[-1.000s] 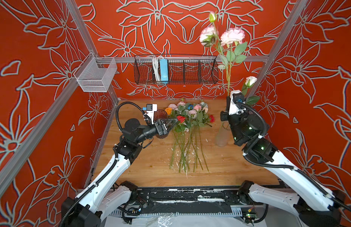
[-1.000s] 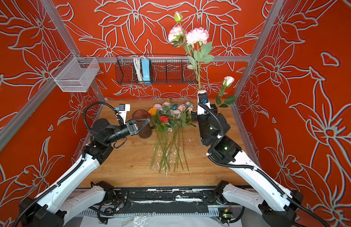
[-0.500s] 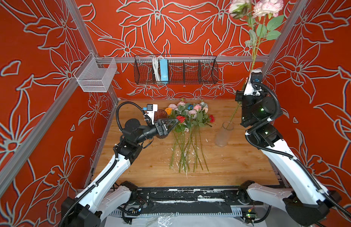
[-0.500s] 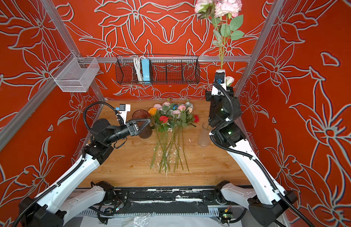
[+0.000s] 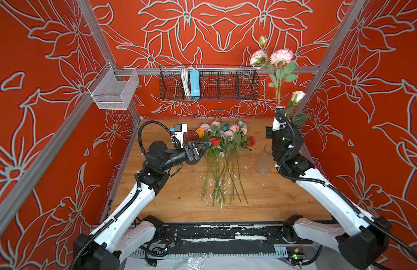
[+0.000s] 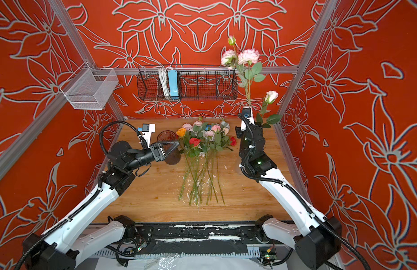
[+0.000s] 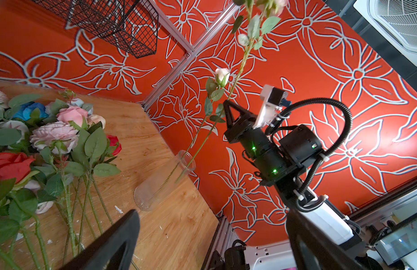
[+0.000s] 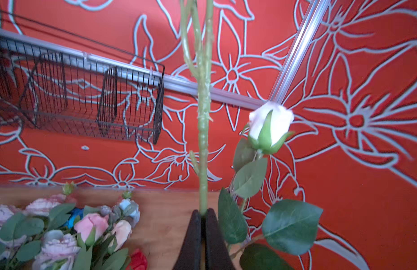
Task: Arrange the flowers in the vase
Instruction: 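Lower the pink rose stem into the clear vase with the right gripper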
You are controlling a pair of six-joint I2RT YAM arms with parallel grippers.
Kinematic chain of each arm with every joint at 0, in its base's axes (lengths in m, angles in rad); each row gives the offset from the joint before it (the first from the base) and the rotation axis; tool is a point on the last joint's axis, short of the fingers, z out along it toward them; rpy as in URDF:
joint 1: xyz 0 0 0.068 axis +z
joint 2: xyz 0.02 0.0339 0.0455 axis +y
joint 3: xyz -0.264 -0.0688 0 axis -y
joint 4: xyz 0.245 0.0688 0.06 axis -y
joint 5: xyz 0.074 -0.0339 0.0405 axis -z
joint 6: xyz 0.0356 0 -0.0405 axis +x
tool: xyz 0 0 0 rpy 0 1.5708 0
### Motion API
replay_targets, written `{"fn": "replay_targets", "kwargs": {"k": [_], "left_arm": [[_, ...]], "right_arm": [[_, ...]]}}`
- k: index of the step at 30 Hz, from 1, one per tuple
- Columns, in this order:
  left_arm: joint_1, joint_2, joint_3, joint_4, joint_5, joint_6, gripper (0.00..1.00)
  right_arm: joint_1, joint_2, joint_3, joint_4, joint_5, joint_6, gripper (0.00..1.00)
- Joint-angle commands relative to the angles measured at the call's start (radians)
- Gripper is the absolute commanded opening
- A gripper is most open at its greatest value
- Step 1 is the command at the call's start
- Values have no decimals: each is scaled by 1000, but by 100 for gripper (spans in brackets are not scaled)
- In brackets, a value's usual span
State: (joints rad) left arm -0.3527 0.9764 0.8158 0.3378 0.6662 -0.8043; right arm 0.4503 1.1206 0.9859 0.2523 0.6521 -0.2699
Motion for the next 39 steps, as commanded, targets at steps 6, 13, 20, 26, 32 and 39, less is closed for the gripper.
{"fn": "replay_targets", "kwargs": {"k": [6, 13, 20, 26, 32, 39], "left_arm": [[-2, -5, -2, 13, -8, 12, 97], [-2, -8, -1, 12, -10, 11, 97], [-1, -34, -9, 4, -43, 23, 97], [-1, -35, -7, 0, -48, 27, 97], [-1, -25, -8, -3, -47, 26, 97], [-1, -35, -12, 9, -47, 25, 97]], "right_arm": [[-13, -11, -113, 77, 60, 102, 0], [-21, 47, -112, 64, 73, 174, 0], [-21, 45, -112, -56, 92, 246, 0], [-21, 7, -189, -56, 99, 263, 2], [-22, -30, -191, -107, 73, 292, 10], [-21, -76, -132, -193, 41, 367, 22]]}}
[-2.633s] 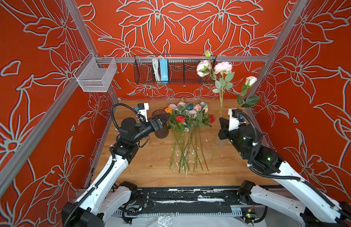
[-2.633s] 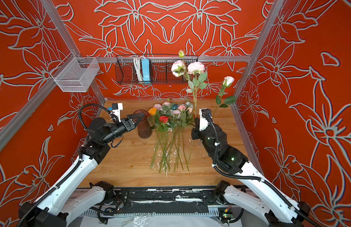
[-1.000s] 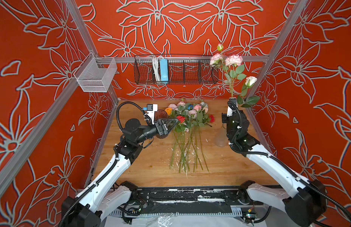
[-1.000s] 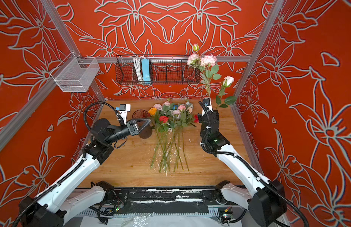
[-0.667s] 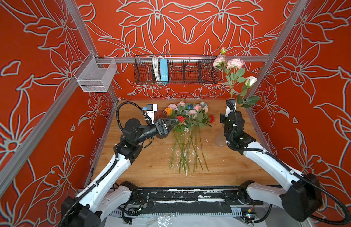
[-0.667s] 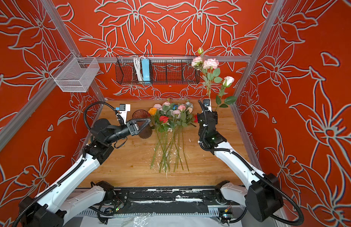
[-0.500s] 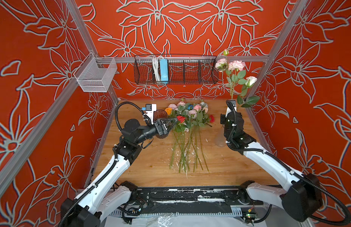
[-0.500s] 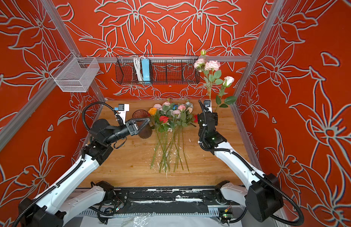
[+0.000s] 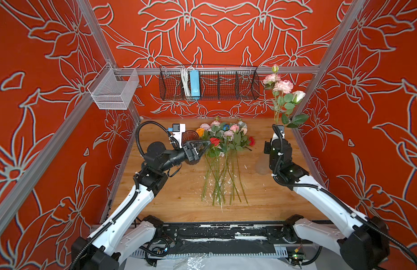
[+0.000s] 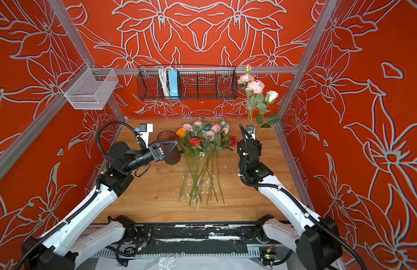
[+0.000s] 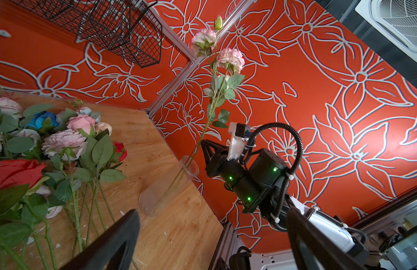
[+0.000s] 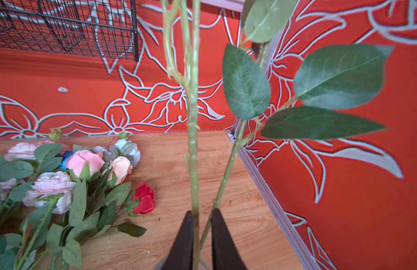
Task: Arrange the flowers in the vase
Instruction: 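Lower the pink rose stem into the clear vase with the right gripper, then open the right gripper and raise it away from the clear vase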
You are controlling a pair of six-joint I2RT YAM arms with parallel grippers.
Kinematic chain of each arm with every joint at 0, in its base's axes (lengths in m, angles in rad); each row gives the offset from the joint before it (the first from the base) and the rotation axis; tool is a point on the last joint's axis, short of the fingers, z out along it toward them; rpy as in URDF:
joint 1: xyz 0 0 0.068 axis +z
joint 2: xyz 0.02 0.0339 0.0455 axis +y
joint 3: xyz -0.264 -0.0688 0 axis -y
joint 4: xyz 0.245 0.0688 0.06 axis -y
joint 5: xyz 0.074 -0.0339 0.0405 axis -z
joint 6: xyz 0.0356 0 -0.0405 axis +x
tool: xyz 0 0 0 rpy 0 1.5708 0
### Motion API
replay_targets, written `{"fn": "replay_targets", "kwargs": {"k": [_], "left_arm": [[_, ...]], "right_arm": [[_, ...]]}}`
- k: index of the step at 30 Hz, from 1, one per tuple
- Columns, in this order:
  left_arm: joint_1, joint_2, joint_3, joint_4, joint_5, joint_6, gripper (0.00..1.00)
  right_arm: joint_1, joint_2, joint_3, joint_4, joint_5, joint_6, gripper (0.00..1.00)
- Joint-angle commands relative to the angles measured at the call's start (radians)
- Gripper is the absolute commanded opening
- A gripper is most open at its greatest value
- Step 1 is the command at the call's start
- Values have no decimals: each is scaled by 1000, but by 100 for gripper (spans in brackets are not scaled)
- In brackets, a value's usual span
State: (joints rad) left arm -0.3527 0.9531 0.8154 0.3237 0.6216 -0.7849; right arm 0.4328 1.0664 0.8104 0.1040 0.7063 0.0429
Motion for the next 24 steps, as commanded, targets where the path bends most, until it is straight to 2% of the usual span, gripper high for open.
{"fn": "replay_targets", "kwargs": {"k": [1, 4, 14, 20, 24], "left_arm": [[-1, -14, -12, 23, -2, 7, 97], [-2, -17, -12, 22, -2, 8, 97], [-2, -11, -9, 26, 10, 7, 97], [-2, -18, -5, -1, -16, 19, 97], [0, -36, -5, -30, -58, 28, 97]], "right_arm": [[-4, -25, 47, -50, -15, 51, 23], [-3, -41, 38, -55, -19, 58, 26], [-4, -144, 7, -96, -65, 74, 28], [-2, -227, 76, -233, -169, 134, 28], [3, -240, 145, -353, -287, 176, 28]]}}
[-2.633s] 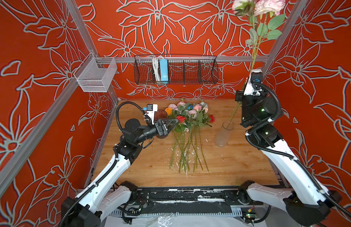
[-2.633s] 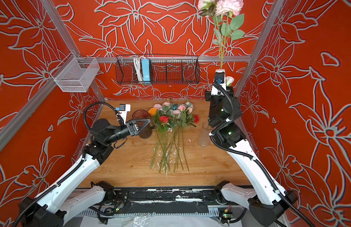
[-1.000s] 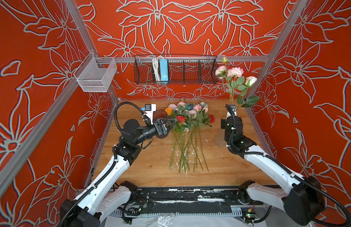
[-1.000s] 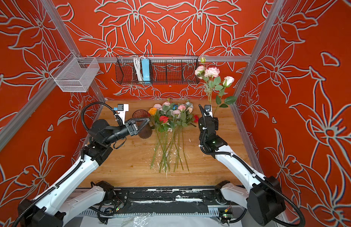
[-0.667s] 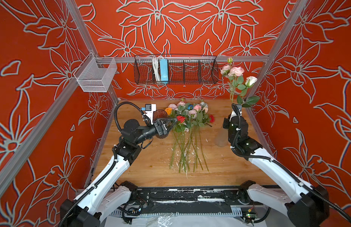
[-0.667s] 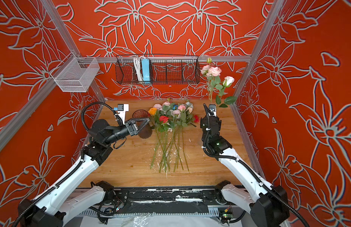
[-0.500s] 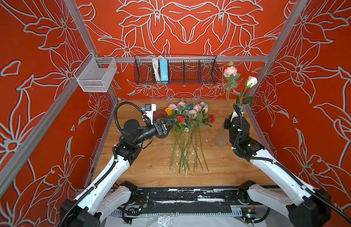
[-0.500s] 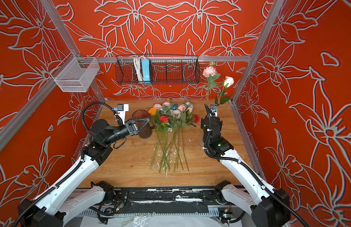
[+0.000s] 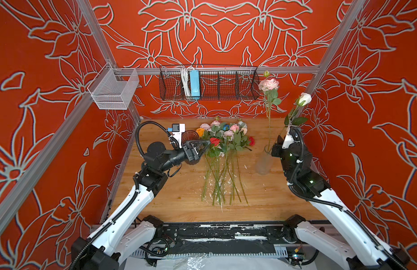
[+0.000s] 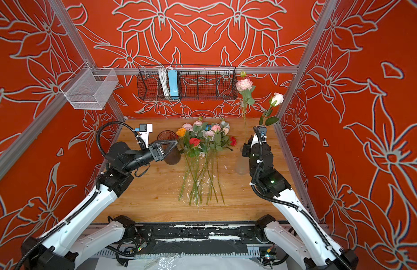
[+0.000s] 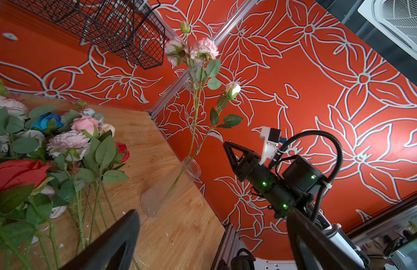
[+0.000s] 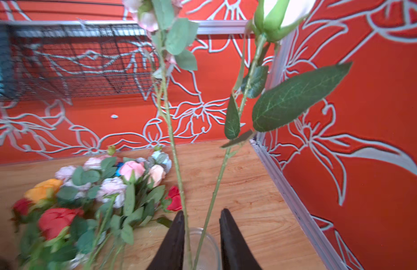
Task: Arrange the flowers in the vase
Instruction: 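Open the right gripper and raise it away from the clear vase, then move the right gripper to the bunch and grasp a pink rose stem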
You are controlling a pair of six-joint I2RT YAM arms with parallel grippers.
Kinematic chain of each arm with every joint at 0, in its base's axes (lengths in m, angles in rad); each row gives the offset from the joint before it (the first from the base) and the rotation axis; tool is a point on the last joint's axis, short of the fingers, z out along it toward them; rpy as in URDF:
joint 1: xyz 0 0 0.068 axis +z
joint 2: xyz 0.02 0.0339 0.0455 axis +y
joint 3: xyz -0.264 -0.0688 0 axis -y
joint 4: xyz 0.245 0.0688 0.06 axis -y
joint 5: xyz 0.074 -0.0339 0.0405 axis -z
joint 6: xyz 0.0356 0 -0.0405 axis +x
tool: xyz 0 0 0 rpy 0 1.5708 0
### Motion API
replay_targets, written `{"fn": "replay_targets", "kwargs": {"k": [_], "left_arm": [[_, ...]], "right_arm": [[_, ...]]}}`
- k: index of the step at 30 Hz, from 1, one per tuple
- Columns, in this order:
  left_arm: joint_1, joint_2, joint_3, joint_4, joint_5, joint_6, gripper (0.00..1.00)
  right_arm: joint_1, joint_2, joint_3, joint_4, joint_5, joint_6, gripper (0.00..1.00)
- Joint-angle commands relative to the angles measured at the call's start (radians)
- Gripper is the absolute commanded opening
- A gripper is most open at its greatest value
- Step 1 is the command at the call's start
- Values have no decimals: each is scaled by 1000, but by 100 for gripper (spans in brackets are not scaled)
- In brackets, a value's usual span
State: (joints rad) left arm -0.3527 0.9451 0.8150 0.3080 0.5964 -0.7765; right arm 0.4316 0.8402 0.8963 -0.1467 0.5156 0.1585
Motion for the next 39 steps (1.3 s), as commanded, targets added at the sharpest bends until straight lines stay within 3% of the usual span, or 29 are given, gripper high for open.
{"fn": "replay_targets", "kwargs": {"k": [1, 5, 7, 10, 12, 16, 19, 22, 29, 33, 39], "left_arm": [[0, -35, -7, -25, -49, 23, 97], [5, -61, -5, -89, -154, 37, 97], [14, -72, 13, -198, -276, 42, 98], [46, -70, 59, -436, -548, 11, 98], [86, -60, 79, -523, -625, -42, 98], [154, -51, 62, -500, -559, -105, 98], [171, -49, 46, -464, -524, -115, 98], [197, -43, 62, -481, -522, -102, 99], [225, -27, 53, -454, -475, -115, 99], [230, -4, 63, -451, -434, -108, 99], [231, 30, 70, -419, -352, -94, 99]], "right_arm": [[8, -9, 72, -128, -126, 67, 28], [37, 23, 109, -227, -196, 81, 28], [82, 49, 121, -263, -195, 82, 27], [185, 113, 144, -302, -146, 99, 26], [249, 172, 160, -316, -114, 133, 26], [301, 319, 162, -296, -107, 250, 26], [303, 438, 190, -265, -203, 209, 37], [303, 578, 266, -286, -209, 191, 40], [295, 891, 444, -301, -159, 329, 41], [268, 1068, 592, -395, -150, 391, 37], [254, 1127, 551, -333, -166, 449, 34]]}}
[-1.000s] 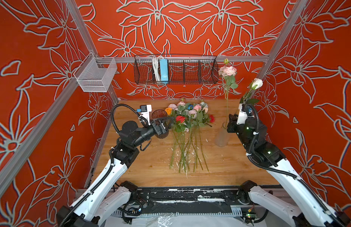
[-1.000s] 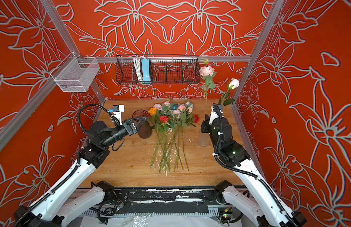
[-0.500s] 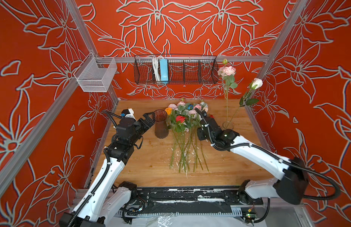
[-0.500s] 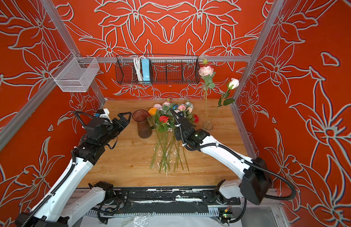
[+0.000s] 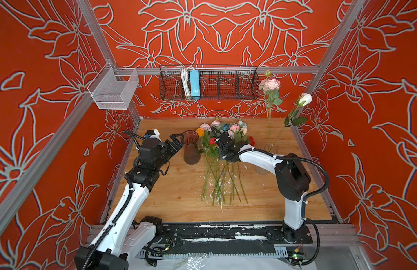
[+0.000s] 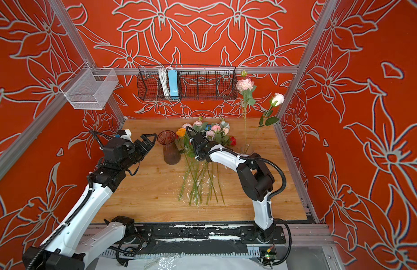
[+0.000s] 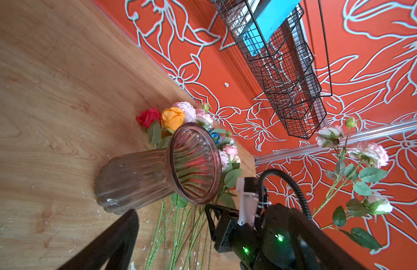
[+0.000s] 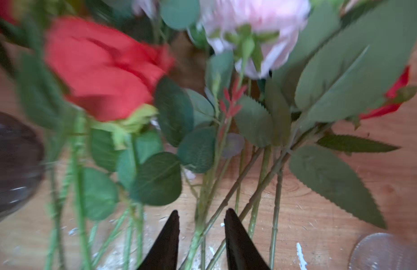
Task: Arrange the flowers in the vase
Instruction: 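Move the right gripper to the bunch and grasp a pink rose stem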
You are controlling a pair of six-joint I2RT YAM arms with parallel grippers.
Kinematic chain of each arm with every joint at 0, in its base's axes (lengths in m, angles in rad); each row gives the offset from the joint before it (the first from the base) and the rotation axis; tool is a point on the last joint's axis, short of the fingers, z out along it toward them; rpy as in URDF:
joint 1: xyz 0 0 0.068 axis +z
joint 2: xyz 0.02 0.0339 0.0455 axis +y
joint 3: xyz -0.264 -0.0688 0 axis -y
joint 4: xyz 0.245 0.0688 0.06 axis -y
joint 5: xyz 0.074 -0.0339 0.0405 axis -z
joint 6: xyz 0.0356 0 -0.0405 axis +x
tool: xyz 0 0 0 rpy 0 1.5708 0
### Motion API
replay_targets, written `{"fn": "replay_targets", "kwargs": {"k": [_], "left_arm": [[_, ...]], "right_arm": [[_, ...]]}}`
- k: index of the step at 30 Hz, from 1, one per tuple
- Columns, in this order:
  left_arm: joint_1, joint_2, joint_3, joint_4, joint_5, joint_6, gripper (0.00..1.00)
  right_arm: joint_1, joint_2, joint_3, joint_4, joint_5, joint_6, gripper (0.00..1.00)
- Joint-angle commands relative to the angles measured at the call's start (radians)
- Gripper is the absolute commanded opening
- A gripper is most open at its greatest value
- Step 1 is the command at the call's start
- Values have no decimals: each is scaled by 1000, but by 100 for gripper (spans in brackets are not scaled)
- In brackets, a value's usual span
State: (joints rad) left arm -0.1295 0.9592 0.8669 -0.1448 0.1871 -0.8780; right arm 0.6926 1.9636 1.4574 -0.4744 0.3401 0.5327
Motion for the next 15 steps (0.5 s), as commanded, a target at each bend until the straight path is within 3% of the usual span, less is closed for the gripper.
{"fn": "replay_targets", "kwargs": {"k": [1, 5, 10, 15], "left_arm": [[8, 19, 19, 37, 68, 6, 99], [13, 59, 25, 38, 93, 2, 99], [16, 61, 21, 48, 101, -1, 99], [19, 58, 17, 59, 104, 1, 99]], "right_arm": [[-8, 7, -16, -2, 9, 83, 34], [-25, 15, -50, 42, -39, 95, 32], [-51, 24, -65, 87, -94, 93, 21], [-80, 23, -79, 131, -153, 102, 21]]}}
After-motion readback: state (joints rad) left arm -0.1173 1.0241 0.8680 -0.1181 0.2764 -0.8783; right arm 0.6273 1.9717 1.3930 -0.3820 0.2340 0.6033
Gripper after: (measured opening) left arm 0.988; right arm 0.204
